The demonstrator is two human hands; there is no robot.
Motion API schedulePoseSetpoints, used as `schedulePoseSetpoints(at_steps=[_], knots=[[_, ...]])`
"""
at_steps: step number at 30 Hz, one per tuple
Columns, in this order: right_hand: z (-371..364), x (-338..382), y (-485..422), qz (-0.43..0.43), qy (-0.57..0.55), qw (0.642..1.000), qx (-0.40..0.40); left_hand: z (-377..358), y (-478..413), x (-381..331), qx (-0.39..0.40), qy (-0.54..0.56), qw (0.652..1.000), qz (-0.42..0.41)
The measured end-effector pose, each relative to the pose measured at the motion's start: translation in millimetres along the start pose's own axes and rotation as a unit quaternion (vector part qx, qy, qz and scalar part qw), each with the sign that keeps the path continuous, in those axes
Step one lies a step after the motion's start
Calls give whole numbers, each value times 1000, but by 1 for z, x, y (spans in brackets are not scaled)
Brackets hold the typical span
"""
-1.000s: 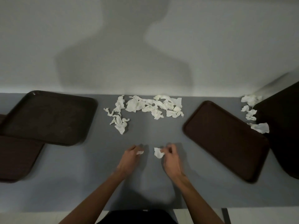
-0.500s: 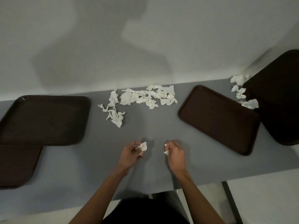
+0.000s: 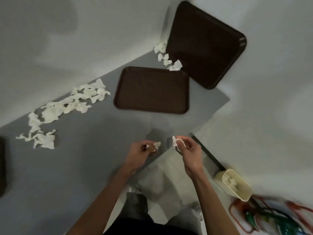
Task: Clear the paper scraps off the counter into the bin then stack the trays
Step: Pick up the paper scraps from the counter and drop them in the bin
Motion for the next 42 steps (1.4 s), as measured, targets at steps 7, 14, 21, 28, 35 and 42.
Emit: schedulePoseSetpoints(at_steps=[7,14,21,28,35,42], knots=[[208,-30,43,20,30,995,-91,-200,-33,1,74,-73,995,2],[399,-137,66,-85,55,980,-172,-390,-54,53,96,-93,991,27],[525,-264,76,-222,69,935,-268,-524,-99,150,159,-234,959,28],[598,-424,37,-256,170,904,-299,-620,-187,293,201,-352,914,36],[644,-553,-34,-267,311,886,-215,-703,-275,425,254,-524,813,-10],[651,-635,-78,-332,399,853,-57,-763,-309,513,384,-660,645,1]])
Point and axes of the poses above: each hand's wrist, its own y-axis away from the middle knuckle, its own z-axis out of the back of the hand, x = y × z, the point moved 6 cm from there along -y, towards the middle knuckle, and after that the axes turned 9 degrees about x, right-handed, at the moved point
